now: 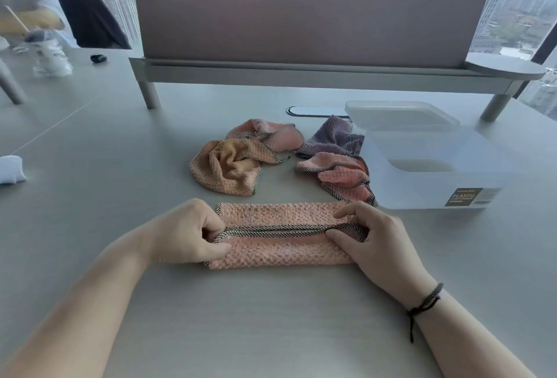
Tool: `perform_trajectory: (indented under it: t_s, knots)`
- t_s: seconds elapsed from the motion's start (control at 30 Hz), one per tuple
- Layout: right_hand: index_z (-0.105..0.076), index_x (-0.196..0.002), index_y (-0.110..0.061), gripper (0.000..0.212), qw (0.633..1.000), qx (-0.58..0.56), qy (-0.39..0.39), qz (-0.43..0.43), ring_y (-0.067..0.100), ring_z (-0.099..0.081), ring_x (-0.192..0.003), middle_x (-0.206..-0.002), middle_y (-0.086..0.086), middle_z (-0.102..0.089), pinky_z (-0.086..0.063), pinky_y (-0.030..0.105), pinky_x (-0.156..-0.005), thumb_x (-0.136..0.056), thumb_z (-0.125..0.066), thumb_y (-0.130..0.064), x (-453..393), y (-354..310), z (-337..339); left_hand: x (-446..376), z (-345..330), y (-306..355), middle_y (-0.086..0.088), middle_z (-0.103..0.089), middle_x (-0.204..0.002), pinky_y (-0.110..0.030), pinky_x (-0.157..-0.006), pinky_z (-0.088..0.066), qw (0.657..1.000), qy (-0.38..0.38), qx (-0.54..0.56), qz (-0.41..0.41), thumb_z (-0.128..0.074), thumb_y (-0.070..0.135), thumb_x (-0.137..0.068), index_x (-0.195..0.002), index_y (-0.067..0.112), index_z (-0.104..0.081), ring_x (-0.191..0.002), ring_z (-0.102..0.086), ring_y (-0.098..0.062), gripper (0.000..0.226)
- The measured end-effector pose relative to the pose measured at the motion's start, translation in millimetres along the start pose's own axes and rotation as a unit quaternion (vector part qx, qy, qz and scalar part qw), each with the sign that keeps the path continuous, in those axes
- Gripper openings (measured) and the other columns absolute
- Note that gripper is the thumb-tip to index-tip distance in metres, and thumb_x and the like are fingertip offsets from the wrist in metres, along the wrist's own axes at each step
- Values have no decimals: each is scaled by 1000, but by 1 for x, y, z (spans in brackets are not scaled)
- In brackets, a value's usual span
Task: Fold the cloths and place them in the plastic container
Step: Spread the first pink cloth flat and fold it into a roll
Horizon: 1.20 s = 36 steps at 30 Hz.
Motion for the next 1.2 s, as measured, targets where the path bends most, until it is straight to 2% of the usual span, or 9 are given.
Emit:
perform_trajectory:
  t_s: [0.1, 0.2, 0.37, 0.57, 0.67, 0.77, 0.93, 1.1, 1.2]
  knots:
    - [-68, -90, -35, 26, 1000, 17, 2, -10, 2, -58, -66, -71, -20, -60, -46, 23, -65, -71, -86, -35, 0, -2, 0, -1, 0, 0, 11, -35, -50, -22, -48, -25, 1000, 6, 14, -9, -87, 29, -72, -56, 19, -43, -50, -30, -4, 48]
    - [-67, -92, -34, 27, 999, 34, -6, -12, 5, -58, -65, -72, -17, -63, -52, 30, -67, -72, -84, -38, -1, -3, -3, -4, 0, -2, 10, -41, -50, -22, -48, -28, 999, 37, 21, -12, -78, 51, -75, -59, 16, -51, -50, -33, -4, 47]
    - [-64, -93, -37, 30, 998, 64, 7, 4, 1, -50, -64, -79, -19, -61, -52, 32, -66, -71, -83, -42, -2, -2, -5, -4, 0, -10, 10, -42, -45, -26, -49, -30, 999, 40, -17, -6, -78, 28, -83, -49, 17, -50, -47, -34, -5, 46]
    - [-64, -90, -34, 27, 990, 134, 38, 17, 12, -56, -70, -95, -15, -58, -50, 31, -60, -71, -83, -37, 0, -5, -2, -8, 0, -12, 9, -47, -51, -26, -49, -34, 988, 131, -82, -27, -77, 56, -69, -61, 24, -50, -48, -38, -8, 43]
    - [-66, -86, -33, 23, 993, 114, 33, 22, 7, -53, -65, -85, -16, -59, -52, 32, -60, -71, -84, -31, 3, -4, -2, -11, 0, -11, 12, -60, -72, -18, -59, -42, 979, 179, -79, -61, -72, 65, -69, -74, 33, -59, -68, -58, -8, 35]
    - [-67, -90, -34, 21, 996, 84, 23, 12, -4, -48, -64, -85, -19, -58, -49, 29, -63, -74, -81, -32, 3, 1, -4, -14, -6, -10, 17, -62, -88, -15, -75, -44, 982, 144, -78, -93, -67, 71, -72, -89, 37, -68, -90, -61, -5, 37]
    - [-67, -86, -28, 34, 999, 33, -12, 21, 10, -54, -67, -79, -15, -60, -40, 12, -61, -73, -68, 4, 2, 3, -3, -17, -10, -14, 19, -59, -82, -17, -77, -44, 977, 151, -109, -100, -65, 73, -72, -69, 32, -63, -87, -57, -3, 41]
    - [-63, -80, -26, 33, 999, 28, -26, 19, 5, -54, -70, -73, -11, -59, -37, 8, -60, -67, -64, 4, 2, 1, -2, -17, -10, -18, 15, -56, -74, -8, -65, -37, 976, 173, -90, -92, -63, 69, -74, -55, 22, -56, -77, -55, -4, 51]
    - [-62, -81, -27, 28, 997, 63, -37, 23, 7, -54, -69, -75, -11, -57, -44, 17, -62, -69, -63, -1, 2, 1, -2, -17, -9, -20, 17, -55, -70, -11, -66, -35, 967, 187, -151, -82, -57, 75, -74, -54, 23, -54, -75, -51, -1, 56]
Point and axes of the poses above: each hand's wrist, its own x-axis away from the middle knuckle, its own z-axis out of the back of the hand, y = z × x, the point moved 1 cm from there along -x, towards the middle knuckle
